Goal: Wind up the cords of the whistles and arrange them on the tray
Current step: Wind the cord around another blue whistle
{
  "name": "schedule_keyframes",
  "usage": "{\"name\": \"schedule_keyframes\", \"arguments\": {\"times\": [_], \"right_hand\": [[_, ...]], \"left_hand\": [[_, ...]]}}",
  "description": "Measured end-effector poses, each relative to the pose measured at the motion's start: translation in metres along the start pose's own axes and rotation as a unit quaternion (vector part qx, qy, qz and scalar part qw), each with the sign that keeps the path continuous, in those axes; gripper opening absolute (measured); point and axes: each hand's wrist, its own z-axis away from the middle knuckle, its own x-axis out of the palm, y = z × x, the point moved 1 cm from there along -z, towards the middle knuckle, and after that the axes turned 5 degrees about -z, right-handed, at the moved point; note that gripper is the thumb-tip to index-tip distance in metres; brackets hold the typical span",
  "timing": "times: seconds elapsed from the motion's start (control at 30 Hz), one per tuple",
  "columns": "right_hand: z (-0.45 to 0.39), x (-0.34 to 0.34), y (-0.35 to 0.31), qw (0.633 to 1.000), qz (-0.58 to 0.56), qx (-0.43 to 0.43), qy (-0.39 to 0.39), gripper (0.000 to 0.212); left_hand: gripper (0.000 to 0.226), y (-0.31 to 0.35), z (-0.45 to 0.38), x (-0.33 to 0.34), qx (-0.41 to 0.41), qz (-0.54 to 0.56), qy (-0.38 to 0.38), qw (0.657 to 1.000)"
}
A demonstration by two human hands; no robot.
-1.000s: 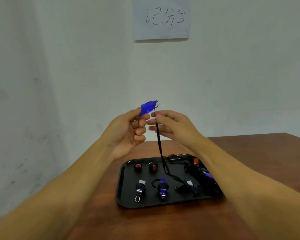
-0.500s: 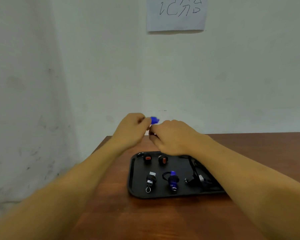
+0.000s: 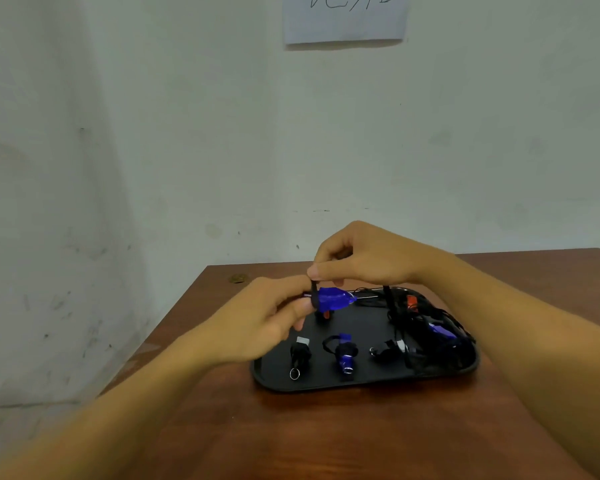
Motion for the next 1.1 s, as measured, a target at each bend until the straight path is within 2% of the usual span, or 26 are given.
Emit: {"name": "schedule_keyframes", "arguments": {"times": [0.1,0.17,0.27,0.37,0.43,0.53,0.63,0.7,0.8,0.9,1.0,1.1], "right_hand": [[0.003,0.011,0.018,0.992,-0.125,0.030,0.014,0.022],[0.002,0.020,0.030,0.978,-0.201,0.048,0.022,0.016],[0.000,0.034,0.040,0.972,-0.224,0.029,0.065,0.017],[0.001,0.046,0.049,0.981,-0.159,-0.018,0.114,0.020],[0.003,0.051,0.056,0.989,-0.066,-0.033,0.124,0.020],[0.005,0.053,0.062,0.987,0.109,-0.040,0.115,0.019],[0.003,0.048,0.059,0.980,0.156,-0.062,0.106,0.014],[-0.003,0.043,0.062,0.990,0.097,-0.037,0.098,0.009],[-0.014,0.041,0.074,0.994,-0.025,-0.008,0.105,0.009],[-0.019,0.049,0.089,0.982,-0.161,0.005,0.098,0.015],[-0.019,0.062,0.105,0.942,-0.318,0.045,0.094,0.023],[-0.022,0.073,0.114,0.911,-0.394,0.080,0.096,0.022]], "left_hand": [[0.018,-0.004,0.005,0.006,-0.015,0.078,0.041,0.996],[0.028,-0.009,0.003,0.009,-0.031,0.148,0.077,0.986],[0.030,-0.019,-0.005,0.012,-0.039,0.224,0.131,0.965],[0.024,-0.032,-0.011,0.018,-0.068,0.241,0.164,0.954],[0.023,-0.040,-0.012,0.025,-0.094,0.220,0.183,0.954],[0.029,-0.054,-0.012,0.035,-0.137,0.097,0.203,0.965],[0.028,-0.066,-0.007,0.043,-0.115,-0.038,0.151,0.981],[0.027,-0.068,-0.003,0.049,-0.068,-0.092,0.100,0.988],[0.024,-0.065,-0.002,0.053,-0.001,-0.080,0.071,0.994],[0.021,-0.065,0.000,0.058,0.003,-0.002,0.084,0.996],[0.021,-0.062,0.001,0.063,-0.024,0.091,0.096,0.991],[0.021,-0.059,-0.003,0.065,-0.040,0.212,0.119,0.969]]}}
